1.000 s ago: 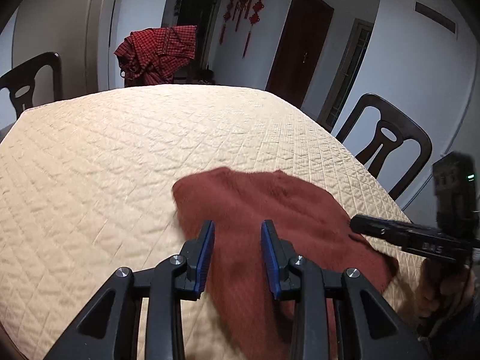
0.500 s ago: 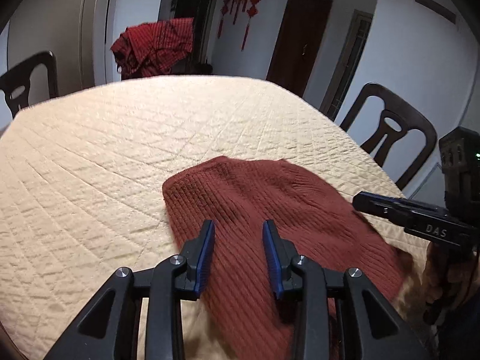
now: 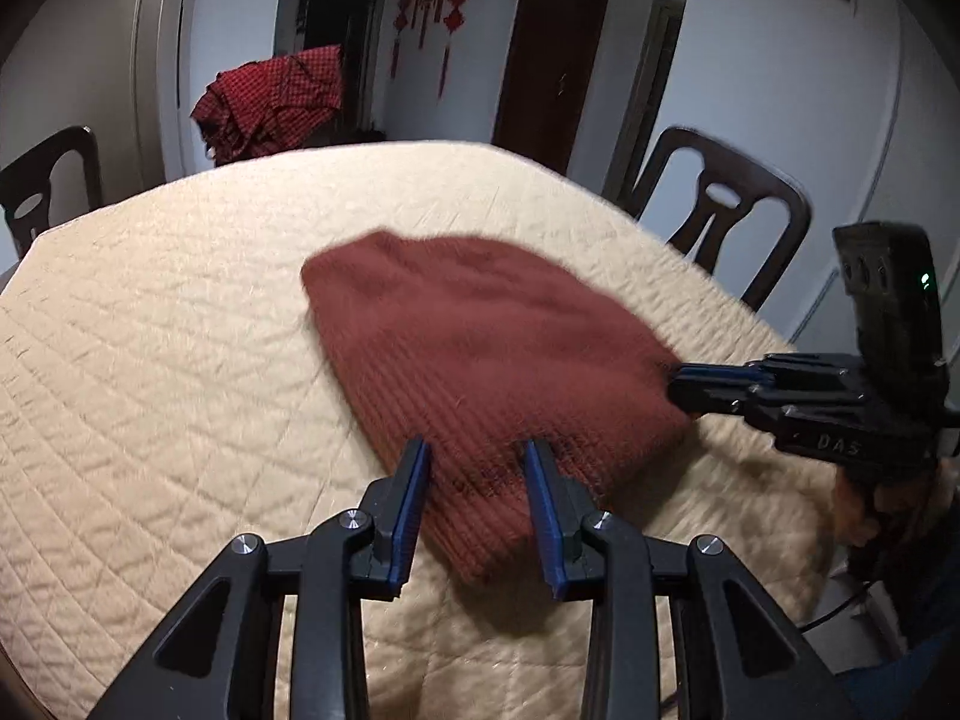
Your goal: Fold small clothes
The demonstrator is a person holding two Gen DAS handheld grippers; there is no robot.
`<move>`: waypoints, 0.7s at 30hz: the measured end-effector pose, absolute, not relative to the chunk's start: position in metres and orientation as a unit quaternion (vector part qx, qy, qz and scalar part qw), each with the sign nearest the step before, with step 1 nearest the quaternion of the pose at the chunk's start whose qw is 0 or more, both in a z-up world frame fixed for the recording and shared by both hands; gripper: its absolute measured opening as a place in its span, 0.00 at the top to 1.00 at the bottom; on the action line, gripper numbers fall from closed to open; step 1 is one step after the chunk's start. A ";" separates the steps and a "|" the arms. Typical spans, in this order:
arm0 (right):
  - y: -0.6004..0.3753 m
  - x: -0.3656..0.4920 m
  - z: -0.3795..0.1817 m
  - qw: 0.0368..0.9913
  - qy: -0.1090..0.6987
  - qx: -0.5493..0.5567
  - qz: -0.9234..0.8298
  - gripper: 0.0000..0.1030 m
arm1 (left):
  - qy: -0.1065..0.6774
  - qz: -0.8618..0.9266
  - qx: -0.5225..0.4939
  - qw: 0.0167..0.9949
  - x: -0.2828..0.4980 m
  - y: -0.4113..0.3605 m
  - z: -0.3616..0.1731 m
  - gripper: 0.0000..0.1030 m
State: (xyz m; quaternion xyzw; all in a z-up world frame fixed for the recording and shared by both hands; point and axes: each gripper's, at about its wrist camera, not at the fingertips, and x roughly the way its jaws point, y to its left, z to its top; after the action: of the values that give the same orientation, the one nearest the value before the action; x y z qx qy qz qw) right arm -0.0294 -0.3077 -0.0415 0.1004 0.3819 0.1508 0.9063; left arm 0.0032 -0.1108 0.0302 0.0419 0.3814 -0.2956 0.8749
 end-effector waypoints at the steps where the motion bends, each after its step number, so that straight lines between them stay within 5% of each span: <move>1: -0.309 -0.030 -0.042 0.907 0.380 0.102 0.150 0.92 | 0.382 -0.293 0.040 0.876 0.004 -0.110 0.028 0.63; 21: -0.309 -0.021 -0.020 0.918 0.345 0.127 0.150 0.91 | 0.365 -0.263 0.008 0.893 0.025 -0.109 0.041 0.61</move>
State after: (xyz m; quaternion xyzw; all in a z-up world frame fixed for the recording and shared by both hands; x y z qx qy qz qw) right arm -0.0212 -0.3094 -0.0197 0.1273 0.3445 0.1496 0.9180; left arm 0.0246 -0.1085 0.0408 0.0075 0.3653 -0.2629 0.8929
